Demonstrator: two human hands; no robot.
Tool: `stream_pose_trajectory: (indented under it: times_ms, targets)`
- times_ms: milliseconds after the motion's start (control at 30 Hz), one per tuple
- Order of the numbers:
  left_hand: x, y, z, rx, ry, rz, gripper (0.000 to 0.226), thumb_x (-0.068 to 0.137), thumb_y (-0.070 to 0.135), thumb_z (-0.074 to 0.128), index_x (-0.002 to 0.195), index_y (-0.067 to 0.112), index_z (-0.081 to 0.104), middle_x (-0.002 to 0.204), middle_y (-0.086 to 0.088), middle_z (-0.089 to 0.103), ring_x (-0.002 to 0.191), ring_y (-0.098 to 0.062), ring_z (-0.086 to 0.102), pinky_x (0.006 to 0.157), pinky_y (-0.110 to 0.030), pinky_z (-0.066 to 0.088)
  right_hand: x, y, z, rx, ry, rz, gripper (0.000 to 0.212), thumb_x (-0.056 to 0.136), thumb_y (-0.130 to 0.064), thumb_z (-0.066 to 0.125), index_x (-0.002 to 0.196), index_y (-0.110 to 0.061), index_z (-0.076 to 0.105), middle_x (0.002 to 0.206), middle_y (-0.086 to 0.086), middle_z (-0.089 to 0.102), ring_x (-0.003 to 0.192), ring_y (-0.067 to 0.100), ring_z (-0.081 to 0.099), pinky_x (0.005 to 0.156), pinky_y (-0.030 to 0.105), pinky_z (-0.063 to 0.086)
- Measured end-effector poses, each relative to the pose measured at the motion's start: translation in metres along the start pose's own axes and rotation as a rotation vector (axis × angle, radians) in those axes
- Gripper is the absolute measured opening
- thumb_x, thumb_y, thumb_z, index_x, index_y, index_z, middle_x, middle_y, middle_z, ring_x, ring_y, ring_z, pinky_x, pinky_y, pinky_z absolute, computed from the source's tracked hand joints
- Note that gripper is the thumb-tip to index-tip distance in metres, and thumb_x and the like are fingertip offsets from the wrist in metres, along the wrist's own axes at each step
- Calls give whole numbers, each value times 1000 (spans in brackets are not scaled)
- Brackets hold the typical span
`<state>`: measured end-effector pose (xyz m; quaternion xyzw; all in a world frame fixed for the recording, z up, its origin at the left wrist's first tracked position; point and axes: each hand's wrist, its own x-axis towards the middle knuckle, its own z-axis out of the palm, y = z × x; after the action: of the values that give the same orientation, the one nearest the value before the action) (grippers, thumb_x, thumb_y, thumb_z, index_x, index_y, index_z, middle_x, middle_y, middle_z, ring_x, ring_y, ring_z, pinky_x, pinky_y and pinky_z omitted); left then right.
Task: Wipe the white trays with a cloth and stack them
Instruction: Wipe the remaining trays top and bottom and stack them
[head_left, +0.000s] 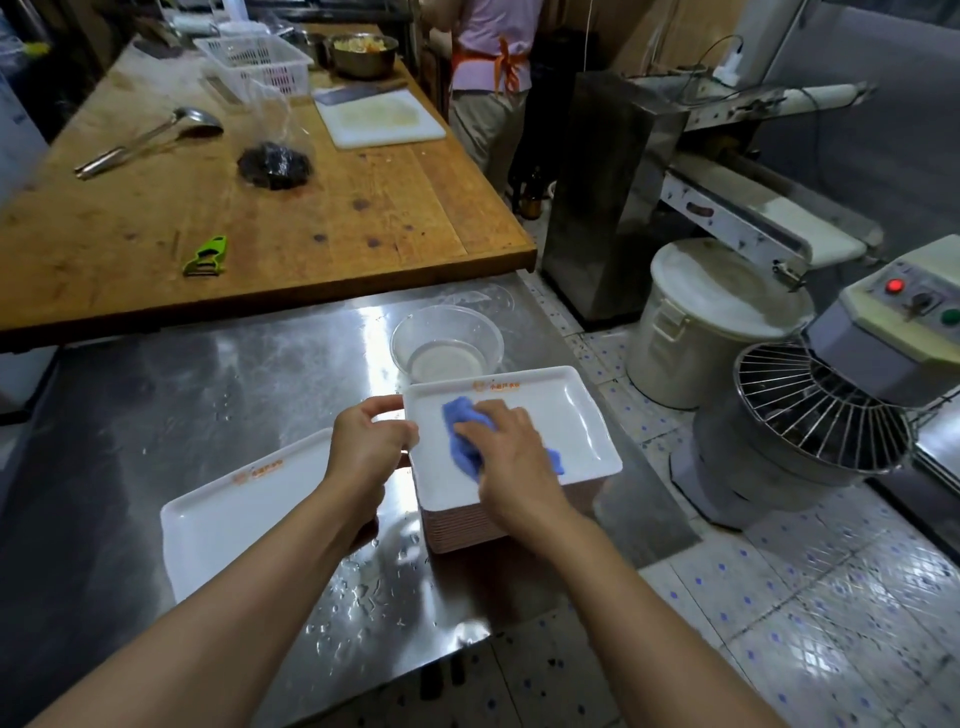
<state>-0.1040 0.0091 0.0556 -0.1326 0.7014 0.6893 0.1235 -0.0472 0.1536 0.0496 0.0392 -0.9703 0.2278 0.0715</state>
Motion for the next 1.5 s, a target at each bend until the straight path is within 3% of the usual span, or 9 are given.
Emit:
stream_pose_trajectory:
  times_ms: [133, 333, 567, 900, 967, 1100, 1200, 1367, 1500]
  targets:
    - [5, -6, -1, 64, 6, -2, 38, 73, -14, 54, 85, 21, 65, 72, -9, 68, 64, -24, 64, 58, -33, 55, -14, 0, 4, 77, -60, -94, 32, 78, 7, 55, 105, -4, 67, 112, 14, 56, 97, 29, 48, 82, 38, 41]
    - [9, -16, -2, 57, 25, -29, 37, 73, -14, 54, 93, 15, 65, 75, -10, 69, 64, -24, 65, 52, -28, 52, -21, 42, -18, -102, -7, 213, 26, 81, 6, 46, 97, -3, 64, 107, 13, 53, 97, 29, 50, 78, 36, 41]
    - [14, -19, -3, 97, 82, -32, 33, 74, -11, 56, 86, 19, 64, 83, -11, 67, 67, -23, 65, 54, -28, 52, -23, 49, -38, 63, 372, 330, 22, 78, 10, 54, 89, -2, 69, 97, 14, 58, 82, 29, 56, 65, 29, 42]
    - [22, -25, -1, 286, 125, 51, 26, 77, -1, 65, 84, 24, 65, 61, -4, 65, 58, -21, 61, 63, -32, 56, -20, 30, -38, 171, 367, 336, 28, 78, 11, 51, 94, -4, 70, 102, 11, 55, 88, 24, 56, 72, 25, 42]
    - [21, -27, -1, 338, 121, 66, 27, 77, 1, 66, 91, 25, 66, 59, 0, 65, 53, -18, 60, 61, -30, 56, -21, 27, -36, 180, 344, 329, 28, 79, 11, 51, 94, -3, 70, 102, 12, 55, 88, 24, 56, 73, 25, 43]
    - [20, -28, -2, 410, 16, 53, 39, 83, 9, 67, 121, 18, 61, 66, -1, 64, 56, -13, 58, 42, -19, 45, -20, 17, -30, 193, 321, 334, 27, 77, 11, 52, 92, -2, 70, 103, 13, 56, 89, 26, 57, 76, 32, 47]
    - [17, -29, -9, 406, -36, 33, 49, 86, 15, 67, 132, 21, 52, 73, 0, 61, 63, -13, 56, 38, -16, 42, -19, 7, -24, 203, 292, 323, 25, 77, 9, 52, 91, -3, 69, 101, 11, 56, 88, 25, 58, 74, 26, 43]
    - [9, -30, -46, 384, 70, 49, 48, 87, 25, 64, 133, 19, 48, 78, 1, 59, 74, -18, 61, 61, -29, 50, -10, -17, -13, 252, 287, 277, 28, 75, 12, 53, 93, -2, 70, 101, 16, 58, 87, 22, 55, 71, 14, 33]
    - [3, -40, -103, 504, 259, 41, 48, 85, 25, 65, 130, 19, 49, 111, -4, 57, 96, -23, 58, 82, -35, 50, 2, -53, 0, 291, 266, 189, 27, 75, 13, 54, 93, -1, 69, 99, 16, 58, 86, 21, 54, 70, 13, 32]
